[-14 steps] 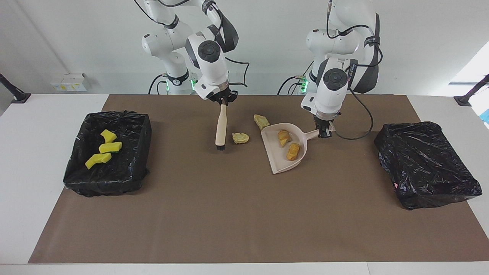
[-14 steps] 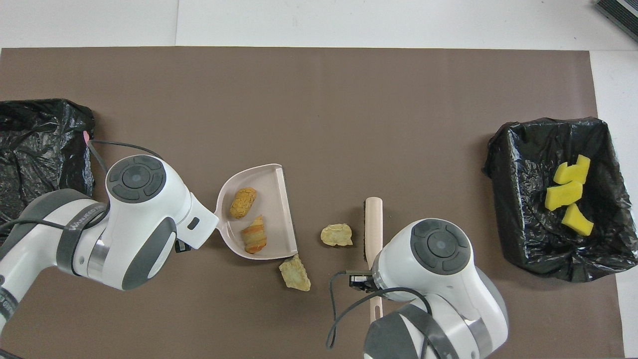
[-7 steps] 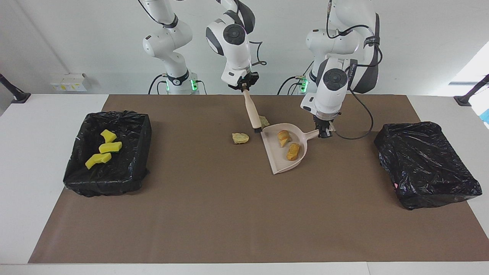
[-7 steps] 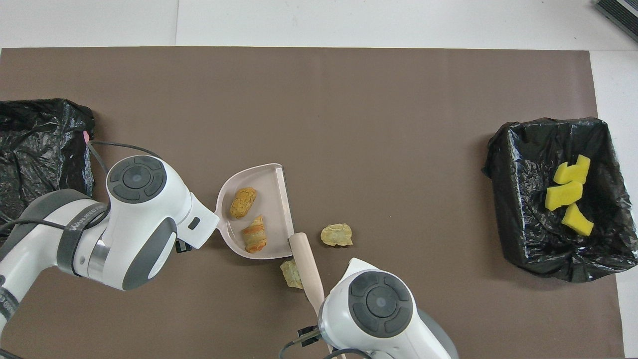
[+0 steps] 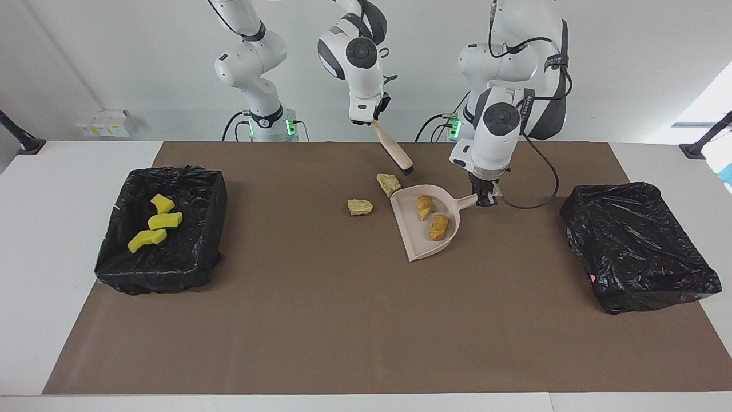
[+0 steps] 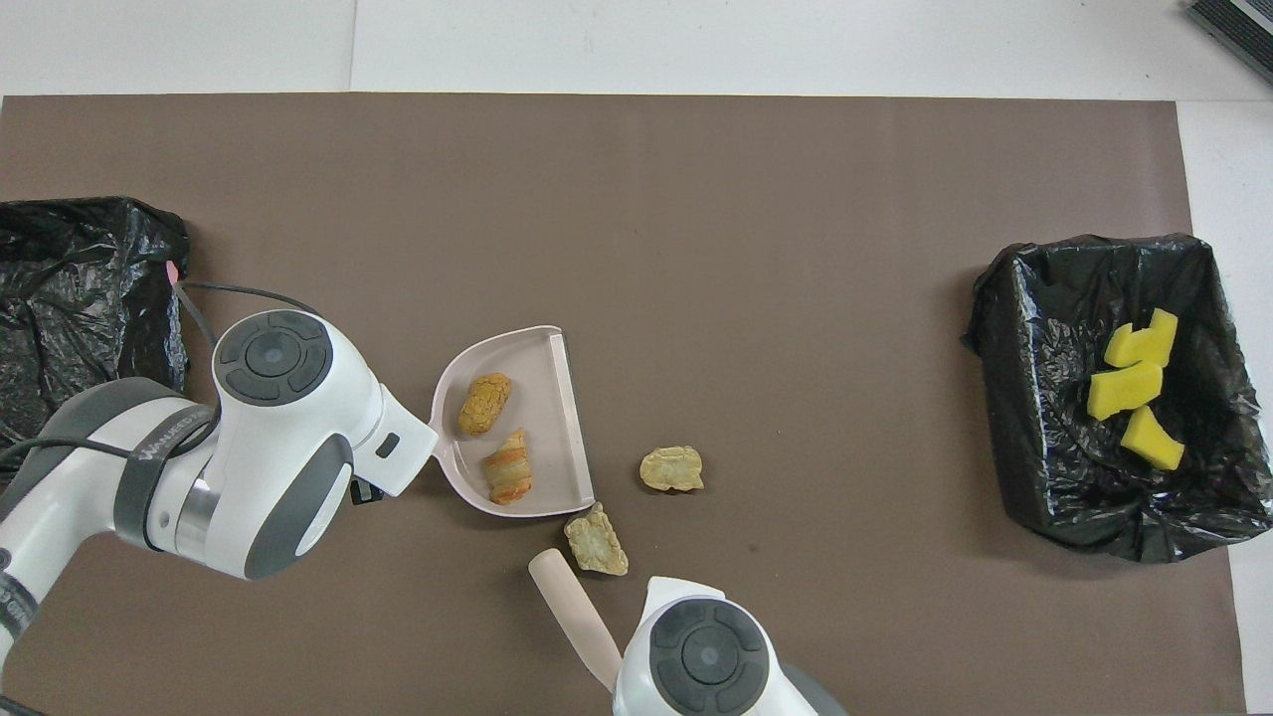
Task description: Sweep and dump trash in bin
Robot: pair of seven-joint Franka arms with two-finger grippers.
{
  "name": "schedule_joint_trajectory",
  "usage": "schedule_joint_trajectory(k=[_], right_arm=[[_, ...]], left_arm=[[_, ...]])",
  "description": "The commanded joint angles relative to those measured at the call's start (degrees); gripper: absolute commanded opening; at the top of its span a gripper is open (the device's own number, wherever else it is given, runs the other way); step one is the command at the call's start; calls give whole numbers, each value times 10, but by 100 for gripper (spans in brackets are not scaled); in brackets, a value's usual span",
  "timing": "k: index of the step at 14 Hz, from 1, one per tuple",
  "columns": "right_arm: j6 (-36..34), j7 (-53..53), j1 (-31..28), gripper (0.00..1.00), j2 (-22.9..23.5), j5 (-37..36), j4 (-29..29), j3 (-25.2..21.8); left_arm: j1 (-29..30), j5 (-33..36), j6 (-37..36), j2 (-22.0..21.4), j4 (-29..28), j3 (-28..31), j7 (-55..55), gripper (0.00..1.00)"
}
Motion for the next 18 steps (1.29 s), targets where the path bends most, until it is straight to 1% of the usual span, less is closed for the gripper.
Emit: schedule_joint_trajectory(k=[1,2,4,6,9,10,12,14,15,16,18], right_arm=[[32,5,9,0,34,15,-14,-4],[28,5,-2,0,37,8,-14,-4],[28,7,-46,0,50,-2,-14,-5],[28,6,-90,0,62,-37,-12,-5],[29,-1,-144,0,72,-61,-4,-5],[25,-2,-157,0,79,-75,12,-5],[-16,6,-180,0,81,-81,66,-4],[-75,11,-197,0,79,-76,120,-6],[-101,27,-216,0,79,-81,142,-9],[-115,32,-241,0,75,-85,150,-10],[-99,63,-265,0,66,-103,130,-11]], left_arm=[[-8,-7,9,-20,-19,7,-10,0],[-8,-7,9,-20,-18,6,-11,0],[-8,-7,9,-20,-19,7,-13,0],[-8,-7,9,-20,-18,7,-13,0],[-7,-7,9,-20,-18,7,-13,0],[-8,-7,9,-20,-18,7,-13,0],[-8,-7,9,-20,-18,6,-13,0],[-9,-7,9,-19,-18,6,-13,0],[-17,-7,10,-19,-15,6,-20,0],[-23,-7,18,-18,-15,6,-36,0],[-39,-9,44,-17,-17,5,-74,0]])
